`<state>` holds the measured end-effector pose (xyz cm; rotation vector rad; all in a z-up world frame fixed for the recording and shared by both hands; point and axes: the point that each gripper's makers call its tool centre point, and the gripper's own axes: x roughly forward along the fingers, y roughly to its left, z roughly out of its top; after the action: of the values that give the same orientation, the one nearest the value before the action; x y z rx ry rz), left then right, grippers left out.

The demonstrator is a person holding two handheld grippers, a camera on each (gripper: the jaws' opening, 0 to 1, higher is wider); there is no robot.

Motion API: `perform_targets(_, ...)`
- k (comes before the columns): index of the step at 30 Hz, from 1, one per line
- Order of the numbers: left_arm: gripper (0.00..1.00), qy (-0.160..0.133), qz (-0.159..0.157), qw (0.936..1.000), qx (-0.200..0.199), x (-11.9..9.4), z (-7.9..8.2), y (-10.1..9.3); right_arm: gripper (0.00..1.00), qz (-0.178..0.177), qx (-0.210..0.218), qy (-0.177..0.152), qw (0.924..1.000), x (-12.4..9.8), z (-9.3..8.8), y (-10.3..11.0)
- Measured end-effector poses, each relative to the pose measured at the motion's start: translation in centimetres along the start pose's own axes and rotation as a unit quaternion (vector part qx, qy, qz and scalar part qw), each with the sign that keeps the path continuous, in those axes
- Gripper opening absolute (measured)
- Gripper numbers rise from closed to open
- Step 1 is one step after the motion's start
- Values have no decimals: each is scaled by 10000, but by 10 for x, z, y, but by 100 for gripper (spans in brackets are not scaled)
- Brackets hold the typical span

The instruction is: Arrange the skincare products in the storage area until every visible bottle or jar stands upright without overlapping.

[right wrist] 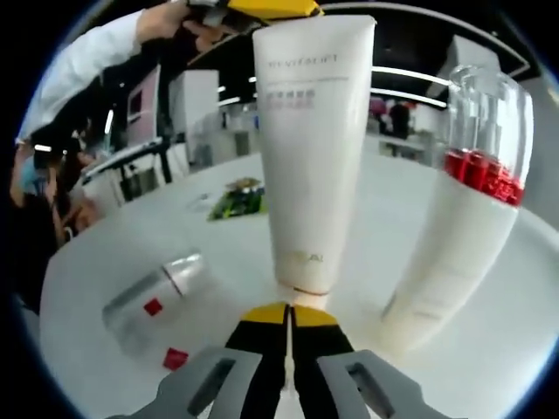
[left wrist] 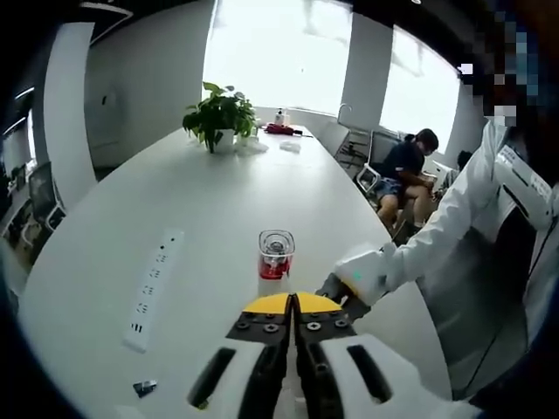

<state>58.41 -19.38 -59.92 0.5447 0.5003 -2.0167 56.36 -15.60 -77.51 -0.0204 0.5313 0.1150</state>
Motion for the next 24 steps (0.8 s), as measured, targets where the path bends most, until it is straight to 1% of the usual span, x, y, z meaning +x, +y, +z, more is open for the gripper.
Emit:
perform_targets(3,6,-67,83,9999,45,-5,3,1,0,0,-3,-12,10000,-5,0,0)
perform_targets(5,6,-172,173,9997,81,-9,7,2,0,-4,-36,-31,10000,-6,2,-1)
perform_targets(8,10,-260,250,9993,41,-12,9,0,0,-14,-182,-23,9998,-9,2,-3)
perform_targets(10,11,-238,282,9993,39,-14,7,-3,0,-5,-100,-55,9999,-13,3,-3)
perform_targets(13,12,-251,462,9986,59,-20,6,-1,0,-10,-68,-109,9999,-19,6,-2)
perform_targets(17,13,-472,754,9960,-34,-29,11,-1,1,35,-166,-183,9997,-26,14,0)
perform_targets(18,13,-496,827,9953,-111,-32,10,-3,2,41,-195,-214,9996,-30,17,1)
perform_targets(20,12,-491,1044,9933,-109,-37,8,-1,2,25,-302,-280,9991,-38,23,1)
perform_targets(21,13,-480,1210,9914,-137,-41,6,-1,3,23,-330,-282,9991,-40,25,1)
perform_targets(22,14,-532,1287,9901,-185,-43,6,-1,3,34,-360,-285,9989,-40,28,-2)
perform_targets(23,14,-629,1424,9874,-287,-48,7,-2,4,40,-369,-292,9989,-42,29,-3)
perform_targets(24,14,-719,1475,9858,-347,-50,8,-3,7,57,-387,-324,9987,-47,32,-1)
